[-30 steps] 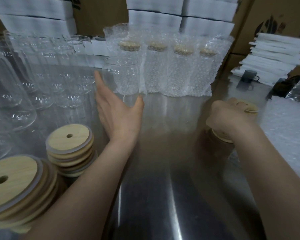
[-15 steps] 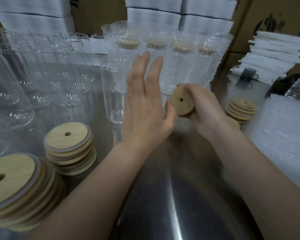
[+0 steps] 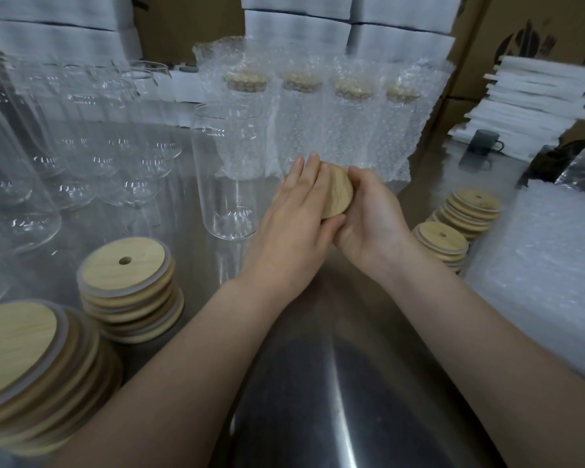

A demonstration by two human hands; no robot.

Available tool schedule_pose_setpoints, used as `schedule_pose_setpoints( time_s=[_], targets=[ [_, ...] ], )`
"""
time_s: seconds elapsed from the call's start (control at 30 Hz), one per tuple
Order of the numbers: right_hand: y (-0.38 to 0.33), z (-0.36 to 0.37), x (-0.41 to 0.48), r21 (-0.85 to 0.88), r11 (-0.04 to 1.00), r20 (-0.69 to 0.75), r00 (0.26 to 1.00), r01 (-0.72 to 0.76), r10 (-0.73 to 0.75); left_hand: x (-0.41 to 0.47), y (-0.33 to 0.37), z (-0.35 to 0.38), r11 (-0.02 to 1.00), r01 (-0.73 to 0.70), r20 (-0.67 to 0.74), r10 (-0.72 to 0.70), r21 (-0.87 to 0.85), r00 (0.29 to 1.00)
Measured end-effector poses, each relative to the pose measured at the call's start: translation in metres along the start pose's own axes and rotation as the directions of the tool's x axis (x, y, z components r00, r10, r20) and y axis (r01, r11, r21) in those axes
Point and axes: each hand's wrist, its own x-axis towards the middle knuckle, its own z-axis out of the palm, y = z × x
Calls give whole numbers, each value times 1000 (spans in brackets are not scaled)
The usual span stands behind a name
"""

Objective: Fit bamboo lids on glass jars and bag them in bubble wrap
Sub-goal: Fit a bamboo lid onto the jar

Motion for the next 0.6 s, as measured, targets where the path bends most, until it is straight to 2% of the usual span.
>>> schedule_pose_setpoints(
  time_s=[0.13, 0.37, 0.47, 0.6],
  targets=[
    [3, 0, 0, 59, 998, 64, 998, -21, 17, 1, 0, 1, 1000, -21, -3, 21, -18, 1000],
    [7, -2, 4, 68, 998, 35, 999, 16, -19, 1, -2, 0, 982, -42, -77, 29, -183, 997],
    [8, -2, 4, 116, 993, 38, 999, 3, -8, -1, -2, 0, 973, -80, -173, 42, -217, 984],
    [10, 0, 4, 148, 989, 10, 1000, 12, -13, -3, 1, -1, 970, -128, -359, 46, -209, 932]
  ],
)
